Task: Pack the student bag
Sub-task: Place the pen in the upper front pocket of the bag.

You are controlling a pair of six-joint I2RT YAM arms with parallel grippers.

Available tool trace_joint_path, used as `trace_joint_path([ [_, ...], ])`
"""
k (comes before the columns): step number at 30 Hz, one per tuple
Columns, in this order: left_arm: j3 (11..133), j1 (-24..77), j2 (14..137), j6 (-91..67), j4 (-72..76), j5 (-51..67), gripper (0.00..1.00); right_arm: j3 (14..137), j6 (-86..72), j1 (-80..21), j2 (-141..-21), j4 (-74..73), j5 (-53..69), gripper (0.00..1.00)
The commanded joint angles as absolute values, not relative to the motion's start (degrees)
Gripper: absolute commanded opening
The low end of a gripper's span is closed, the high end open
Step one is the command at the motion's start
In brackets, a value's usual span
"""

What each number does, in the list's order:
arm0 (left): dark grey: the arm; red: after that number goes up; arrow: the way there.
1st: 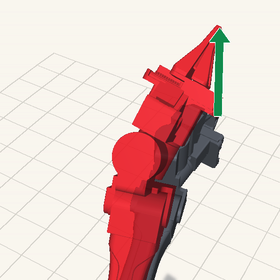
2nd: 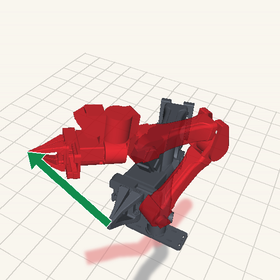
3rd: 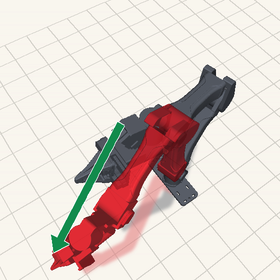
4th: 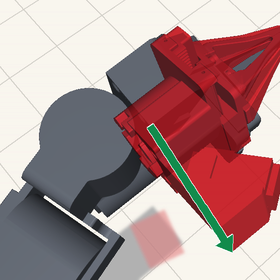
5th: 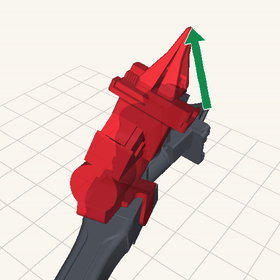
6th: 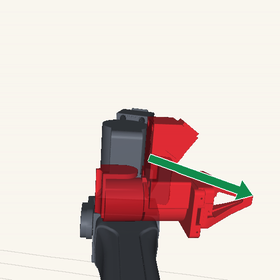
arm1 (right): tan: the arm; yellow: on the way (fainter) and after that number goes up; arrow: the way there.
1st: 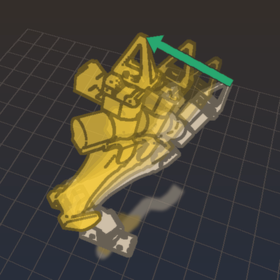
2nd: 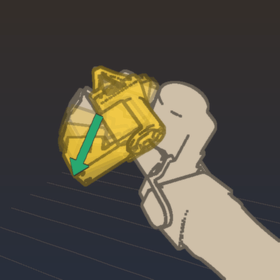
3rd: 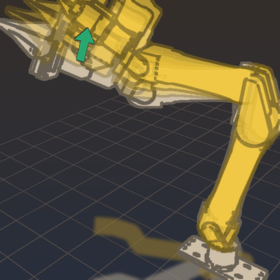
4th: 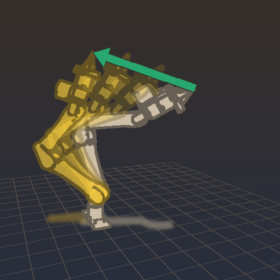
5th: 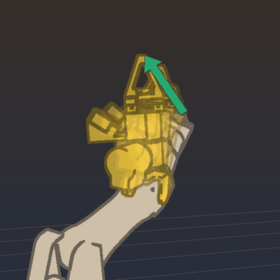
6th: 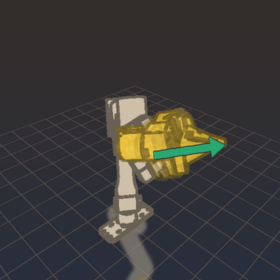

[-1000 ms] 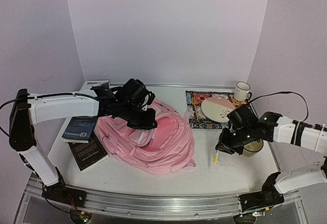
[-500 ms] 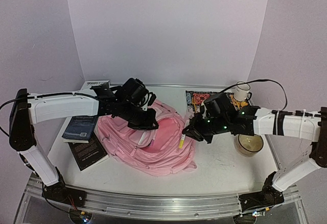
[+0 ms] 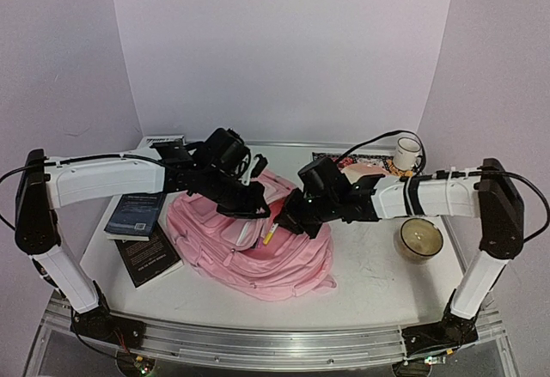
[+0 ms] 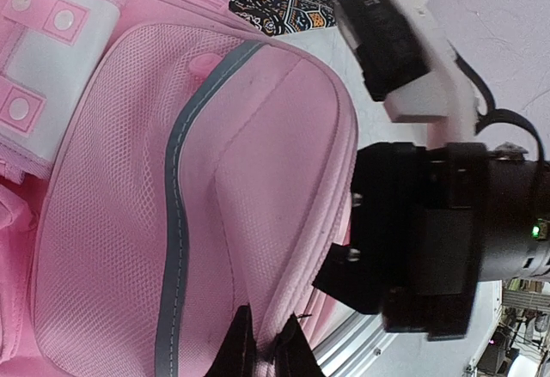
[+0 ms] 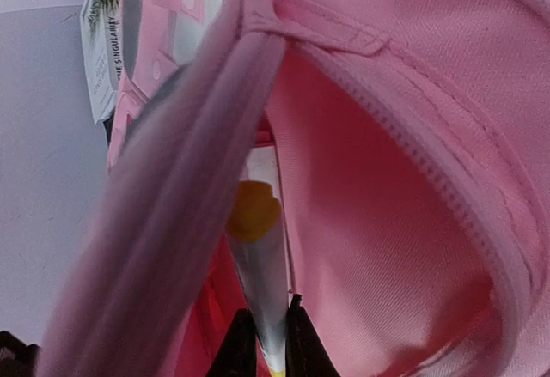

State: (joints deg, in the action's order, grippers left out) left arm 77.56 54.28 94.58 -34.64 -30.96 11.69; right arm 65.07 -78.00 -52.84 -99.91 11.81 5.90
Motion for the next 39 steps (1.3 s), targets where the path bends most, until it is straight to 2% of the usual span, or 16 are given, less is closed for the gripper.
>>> trace_joint_path([
  [1, 81.5, 54.3, 89.0, -31.6, -24.1, 13.1, 0.0, 71.0, -77.7, -53.6, -103.7, 7.8, 4.8, 0.05],
  [7, 79.4, 54.3, 87.7, -31.8, -22.2, 13.3, 0.0, 74.4, -74.7, -54.6, -104.7, 2.8, 2.8, 0.29],
  [12, 78.2, 54.3, 87.2, -33.3, -20.2, 10.7, 0.01, 73.3, -70.6, -54.8, -102.2, 2.0, 1.5, 0.4],
  [15, 77.1, 54.3, 86.8, -34.2, -19.6, 8.8, 0.09, 71.5, -67.2, -54.8, -99.6, 1.6, 0.8, 0.48],
  [25, 70.3, 54.3, 83.0, -38.0, -17.2, 3.2, 0.32, 60.6, -58.4, -54.8, -88.2, 0.9, -3.6, 0.61],
  [31, 64.7, 54.3, 79.1, -39.3, -17.6, -1.1, 0.55, 54.0, -55.3, -54.8, -80.4, 0.8, -5.9, 0.7],
  [39, 50.4, 54.1, 68.6, -49.0, -18.5, -5.7, 0.62, 49.9, -55.7, -56.2, -79.9, 6.2, -4.8, 0.84],
])
